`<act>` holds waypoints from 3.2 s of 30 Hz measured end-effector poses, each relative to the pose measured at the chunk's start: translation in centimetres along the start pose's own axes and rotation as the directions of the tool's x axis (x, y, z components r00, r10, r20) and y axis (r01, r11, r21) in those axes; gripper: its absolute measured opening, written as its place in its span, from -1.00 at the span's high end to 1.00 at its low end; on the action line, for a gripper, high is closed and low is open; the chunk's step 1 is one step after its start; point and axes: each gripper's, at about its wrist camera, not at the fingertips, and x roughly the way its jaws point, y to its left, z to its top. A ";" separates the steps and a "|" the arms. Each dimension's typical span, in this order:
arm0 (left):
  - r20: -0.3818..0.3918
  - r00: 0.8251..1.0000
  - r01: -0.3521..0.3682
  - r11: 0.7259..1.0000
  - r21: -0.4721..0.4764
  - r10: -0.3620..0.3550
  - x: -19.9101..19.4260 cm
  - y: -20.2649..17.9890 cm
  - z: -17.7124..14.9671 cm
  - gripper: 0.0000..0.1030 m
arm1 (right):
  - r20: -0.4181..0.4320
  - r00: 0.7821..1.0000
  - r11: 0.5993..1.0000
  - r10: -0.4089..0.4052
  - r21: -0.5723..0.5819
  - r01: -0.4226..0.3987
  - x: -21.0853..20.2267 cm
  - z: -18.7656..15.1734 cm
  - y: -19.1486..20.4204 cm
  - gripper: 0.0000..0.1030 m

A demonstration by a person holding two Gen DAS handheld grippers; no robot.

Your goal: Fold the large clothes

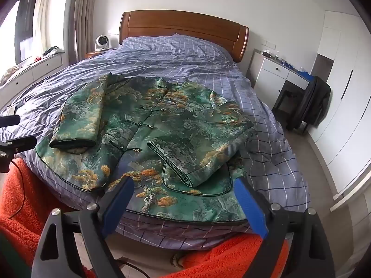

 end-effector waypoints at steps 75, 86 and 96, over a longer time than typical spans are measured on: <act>-0.007 1.000 -0.013 1.000 0.001 0.013 0.3 0.1 -0.7 -0.99 | -0.006 0.999 0.999 0.043 0.000 -0.043 0.1 -0.3 1.1 -0.75; -0.006 1.000 -0.014 1.000 0.003 0.014 0.4 0.0 -0.8 -0.99 | -0.010 0.999 0.999 0.044 0.000 -0.044 0.2 -0.4 1.2 -0.75; -0.007 1.000 -0.013 1.000 0.003 0.013 0.5 -0.1 -0.9 -0.99 | -0.011 0.999 0.999 0.044 -0.001 -0.044 0.3 -0.4 1.3 -0.75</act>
